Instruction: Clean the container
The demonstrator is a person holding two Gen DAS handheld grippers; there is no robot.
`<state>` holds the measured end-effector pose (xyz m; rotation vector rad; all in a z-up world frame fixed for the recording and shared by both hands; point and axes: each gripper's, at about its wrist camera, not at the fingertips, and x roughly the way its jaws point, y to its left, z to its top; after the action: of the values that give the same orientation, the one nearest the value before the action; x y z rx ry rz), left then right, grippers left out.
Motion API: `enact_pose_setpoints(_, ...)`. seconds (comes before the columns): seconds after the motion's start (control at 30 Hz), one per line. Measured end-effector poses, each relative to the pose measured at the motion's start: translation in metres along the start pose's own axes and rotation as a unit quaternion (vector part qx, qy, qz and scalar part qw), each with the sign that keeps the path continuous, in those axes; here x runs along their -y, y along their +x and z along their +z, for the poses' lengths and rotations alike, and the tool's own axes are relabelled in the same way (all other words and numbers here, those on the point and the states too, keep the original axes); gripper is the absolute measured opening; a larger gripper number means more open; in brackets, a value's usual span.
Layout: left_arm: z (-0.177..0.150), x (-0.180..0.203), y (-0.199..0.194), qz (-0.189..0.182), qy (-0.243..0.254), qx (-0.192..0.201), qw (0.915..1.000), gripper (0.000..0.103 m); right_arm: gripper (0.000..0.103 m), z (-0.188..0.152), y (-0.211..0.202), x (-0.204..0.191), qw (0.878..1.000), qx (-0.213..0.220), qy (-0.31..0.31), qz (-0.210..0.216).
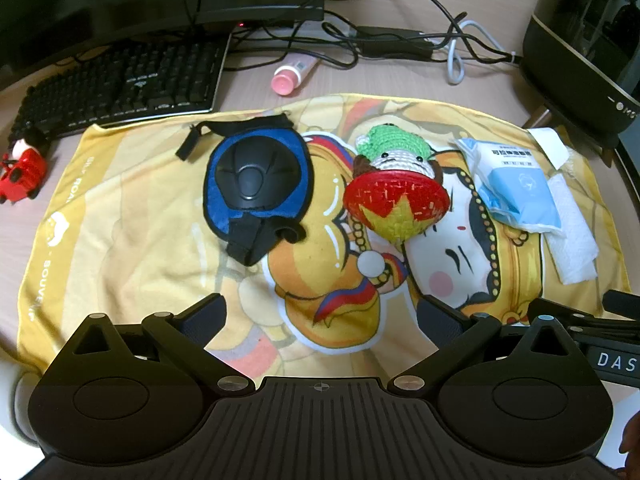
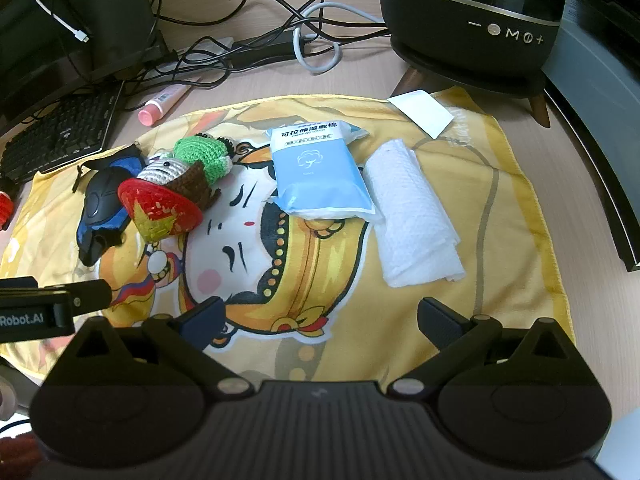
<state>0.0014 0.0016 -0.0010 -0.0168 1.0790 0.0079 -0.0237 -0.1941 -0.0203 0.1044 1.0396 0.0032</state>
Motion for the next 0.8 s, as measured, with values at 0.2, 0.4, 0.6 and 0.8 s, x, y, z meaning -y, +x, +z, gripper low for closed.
enact_pose_setpoints(0.2, -0.0003, -0.0009, 0.0017, -0.001, 0.001, 0.001, 1.0, 0.103, 0.103, 0.0004, 0.001, -0.0005, 1.0, 0.0, 0.0, 0.0)
enact_pose_setpoints(0.4, 0.0006, -0.0005, 0.0023, -0.002, 0.001, 0.001, 1.0, 0.103, 0.103, 0.0009, 0.0011, -0.0016, 1.0, -0.001, -0.002, -0.001)
enact_pose_setpoints(0.6, 0.0038, 0.0012, 0.0041, -0.005, 0.002, -0.001, 1.0, 0.103, 0.103, 0.0017, 0.0026, -0.0004, 1.0, -0.003, -0.002, -0.003)
enact_pose_setpoints(0.8, 0.006, 0.0063, 0.0069, -0.005, 0.003, -0.006, 1.0, 0.103, 0.103, 0.0031, 0.005, 0.0022, 1.0, -0.006, -0.003, -0.004)
